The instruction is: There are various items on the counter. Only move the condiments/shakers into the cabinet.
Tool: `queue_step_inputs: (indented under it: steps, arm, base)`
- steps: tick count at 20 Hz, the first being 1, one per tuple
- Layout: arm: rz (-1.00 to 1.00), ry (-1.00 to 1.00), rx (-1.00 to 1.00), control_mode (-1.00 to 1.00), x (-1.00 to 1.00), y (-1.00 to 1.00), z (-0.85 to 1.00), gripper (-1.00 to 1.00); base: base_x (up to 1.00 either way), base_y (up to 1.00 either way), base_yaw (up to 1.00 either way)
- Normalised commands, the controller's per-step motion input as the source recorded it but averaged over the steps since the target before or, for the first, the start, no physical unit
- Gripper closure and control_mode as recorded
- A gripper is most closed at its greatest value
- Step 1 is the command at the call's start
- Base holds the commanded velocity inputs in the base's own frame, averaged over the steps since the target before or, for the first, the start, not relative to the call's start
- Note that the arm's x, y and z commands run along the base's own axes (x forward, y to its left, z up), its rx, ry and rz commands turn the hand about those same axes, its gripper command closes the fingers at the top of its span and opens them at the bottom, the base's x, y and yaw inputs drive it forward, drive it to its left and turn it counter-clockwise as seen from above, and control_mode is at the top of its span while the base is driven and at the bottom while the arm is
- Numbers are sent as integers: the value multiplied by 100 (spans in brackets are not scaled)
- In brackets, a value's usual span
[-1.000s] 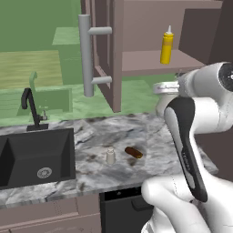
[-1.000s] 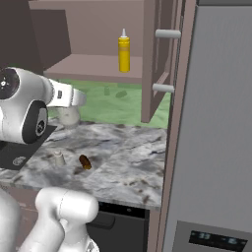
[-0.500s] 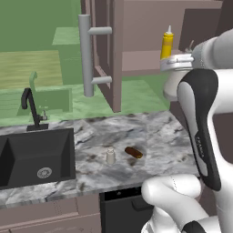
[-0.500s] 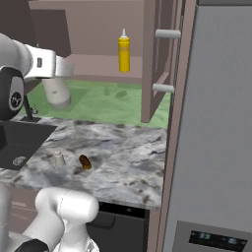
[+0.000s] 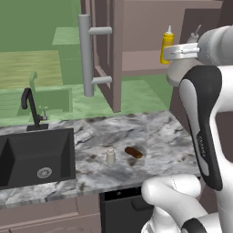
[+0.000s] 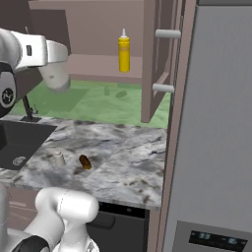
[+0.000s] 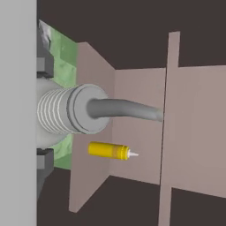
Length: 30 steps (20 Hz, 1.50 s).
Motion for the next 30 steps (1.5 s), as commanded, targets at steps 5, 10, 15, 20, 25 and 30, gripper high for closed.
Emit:
queue_step_inputs:
  steps: [5,10,15,20,25,30]
  arm:
    - [0,-9,2,-100,26,0,0,100]
    - [0,-3,14,-100,31,-6,10,100]
    - [0,0,0,-100,20,0,0,100]
    - [0,0,0,-100,45,0,0,100]
    - [0,0,0,-100,51,0,0,100]
    - [0,0,0,-100,45,-1,0,100]
  base:
    - [0,0,0]
    - [0,0,0]
    - [0,0,0]
    - [0,0,0]
    - [0,0,0]
    - [0,0,0]
